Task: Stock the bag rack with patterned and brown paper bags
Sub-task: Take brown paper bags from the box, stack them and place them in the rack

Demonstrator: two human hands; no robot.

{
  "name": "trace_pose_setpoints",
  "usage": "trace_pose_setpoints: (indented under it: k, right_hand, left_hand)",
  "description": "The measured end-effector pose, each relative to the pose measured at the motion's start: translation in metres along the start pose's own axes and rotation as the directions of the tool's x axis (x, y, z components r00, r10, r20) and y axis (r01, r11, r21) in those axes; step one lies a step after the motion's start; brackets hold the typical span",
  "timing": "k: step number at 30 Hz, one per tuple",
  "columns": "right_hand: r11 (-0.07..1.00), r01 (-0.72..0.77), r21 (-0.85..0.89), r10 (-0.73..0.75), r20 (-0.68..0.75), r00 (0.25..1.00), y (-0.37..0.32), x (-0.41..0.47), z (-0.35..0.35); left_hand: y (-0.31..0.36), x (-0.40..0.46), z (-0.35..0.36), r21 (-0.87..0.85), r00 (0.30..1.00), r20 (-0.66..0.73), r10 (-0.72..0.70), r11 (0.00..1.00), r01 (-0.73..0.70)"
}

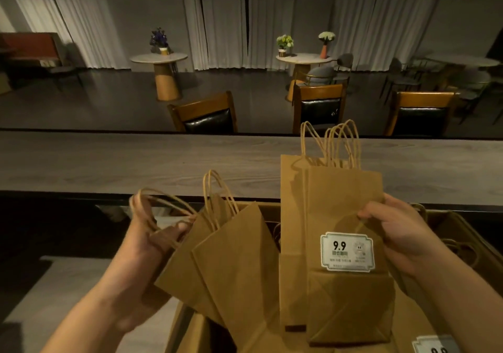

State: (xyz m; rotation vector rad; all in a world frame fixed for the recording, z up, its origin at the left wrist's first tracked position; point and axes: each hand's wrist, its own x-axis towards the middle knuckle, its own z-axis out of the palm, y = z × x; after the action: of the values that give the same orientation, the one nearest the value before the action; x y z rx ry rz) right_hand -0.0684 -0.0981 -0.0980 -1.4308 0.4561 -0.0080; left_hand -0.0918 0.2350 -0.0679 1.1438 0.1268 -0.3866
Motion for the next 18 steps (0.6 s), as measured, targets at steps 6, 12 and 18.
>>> trace_pose_setpoints:
  k: [6, 12, 18]
  right_hand:
    - [0.992, 0.031, -0.123, -0.015, 0.127, 0.992, 0.008, -0.003, 0.01]
    - [0.976, -0.034, -0.214, 0.066, 0.147, 0.987, 0.024, -0.003, 0.023]
    - [0.99, -0.004, -0.139, 0.021, 0.126, 0.992, 0.019, -0.003, 0.023]
  left_hand:
    - [-0.024, -0.005, -0.002, -0.079, 0.992, -0.068, 0.11, 0.99, -0.116]
    - [-0.036, -0.001, -0.002, 0.226, 0.98, 0.187, -0.075, 0.974, 0.031]
    - [-0.024, 0.024, 0.029, 0.402, 0.987, -0.08, 0.139, 0.911, -0.095]
